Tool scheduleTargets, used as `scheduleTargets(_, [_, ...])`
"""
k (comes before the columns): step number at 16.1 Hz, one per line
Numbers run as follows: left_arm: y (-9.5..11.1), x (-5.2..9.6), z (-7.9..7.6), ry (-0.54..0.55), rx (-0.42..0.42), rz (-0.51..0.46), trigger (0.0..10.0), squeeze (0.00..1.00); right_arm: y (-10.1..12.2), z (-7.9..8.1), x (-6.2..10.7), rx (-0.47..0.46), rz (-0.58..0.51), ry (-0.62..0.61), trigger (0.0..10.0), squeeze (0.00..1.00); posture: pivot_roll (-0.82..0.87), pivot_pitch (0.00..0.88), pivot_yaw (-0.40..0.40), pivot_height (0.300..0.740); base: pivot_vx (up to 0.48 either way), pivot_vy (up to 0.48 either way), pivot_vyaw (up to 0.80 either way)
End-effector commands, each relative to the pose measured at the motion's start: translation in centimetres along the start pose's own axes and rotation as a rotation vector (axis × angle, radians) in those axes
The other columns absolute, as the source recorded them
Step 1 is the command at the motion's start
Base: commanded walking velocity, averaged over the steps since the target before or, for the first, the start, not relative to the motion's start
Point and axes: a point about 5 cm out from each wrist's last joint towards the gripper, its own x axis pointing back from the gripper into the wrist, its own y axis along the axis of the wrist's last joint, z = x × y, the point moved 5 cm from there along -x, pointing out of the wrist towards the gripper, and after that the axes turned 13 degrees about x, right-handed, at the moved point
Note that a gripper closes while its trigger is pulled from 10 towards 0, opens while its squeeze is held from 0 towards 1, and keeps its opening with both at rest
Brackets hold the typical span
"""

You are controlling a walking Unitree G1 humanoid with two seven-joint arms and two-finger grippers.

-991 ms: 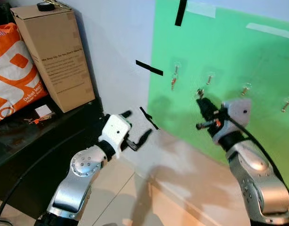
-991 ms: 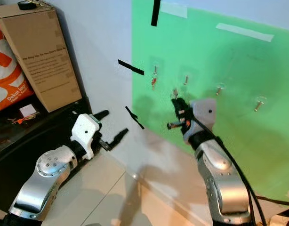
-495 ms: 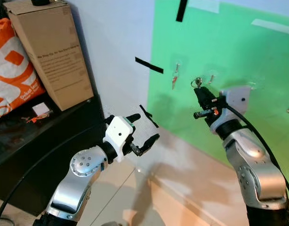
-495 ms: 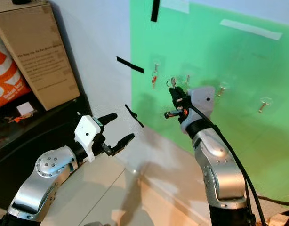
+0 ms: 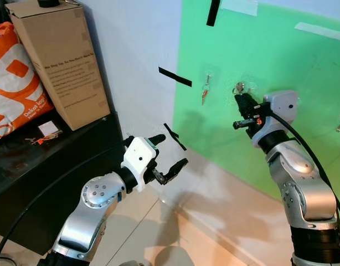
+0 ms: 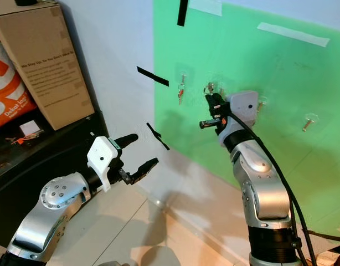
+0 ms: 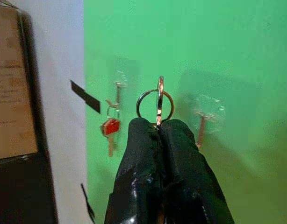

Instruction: Hang keys on a hook

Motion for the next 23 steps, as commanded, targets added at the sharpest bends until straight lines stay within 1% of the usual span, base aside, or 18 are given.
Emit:
scheduleTargets(1, [0.2, 0.1, -0.5, -0.024, 0.002, 0.0, 10.0, 0.0, 0.0, -0.8, 0.0, 0.019, 0.003, -0.031, 10.0, 0.0, -0.03, 0.0, 0.001, 0.74, 0.0, 0.0, 0.0])
scheduleTargets(5, [0.7, 0.1, -1.0, -0.042, 0.002, -0.006, 10.0, 0.0, -1.2, -1.2, 0.2, 0.038, 0.053, -0.051, 10.0, 0.0, -0.03, 0.0, 0.005, 0.74, 0.0, 0.0, 0.0])
scheduleTargets(7, [0.8, 0.1, -1.1, -0.043, 0.002, -0.006, 10.0, 0.0, -1.6, -1.4, 0.6, 0.038, 0.067, -0.059, 10.0, 0.0, -0.03, 0.0, 0.005, 0.74, 0.0, 0.0, 0.0])
scheduleTargets(9, [0.9, 0.1, -1.1, -0.044, 0.002, -0.003, 10.0, 0.0, -2.0, -1.9, 1.2, 0.034, 0.078, -0.086, 10.0, 0.0, -0.04, 0.0, 0.007, 0.74, 0.0, 0.0, 0.0])
scheduleTargets(14, [0.6, 0.1, -0.9, -0.045, 0.005, 0.007, 10.0, 0.0, -2.2, -2.5, 2.1, 0.026, 0.081, -0.112, 10.0, 0.0, -0.04, 0.0, 0.011, 0.74, 0.0, 0.0, 0.0])
scheduleTargets(19, [0.3, 0.0, -0.7, -0.038, 0.001, 0.012, 10.0, 0.0, -3.1, -2.2, 2.4, 0.025, 0.111, -0.111, 10.0, 0.0, -0.04, 0.0, 0.009, 0.74, 0.0, 0.0, 0.0])
scheduleTargets(23, [0.5, 0.1, -0.6, -0.031, -0.003, 0.009, 10.0, 0.0, -2.7, -2.5, 2.8, -0.002, 0.089, -0.137, 10.0, 0.0, -0.04, 0.0, 0.008, 0.74, 0.0, 0.0, 0.0])
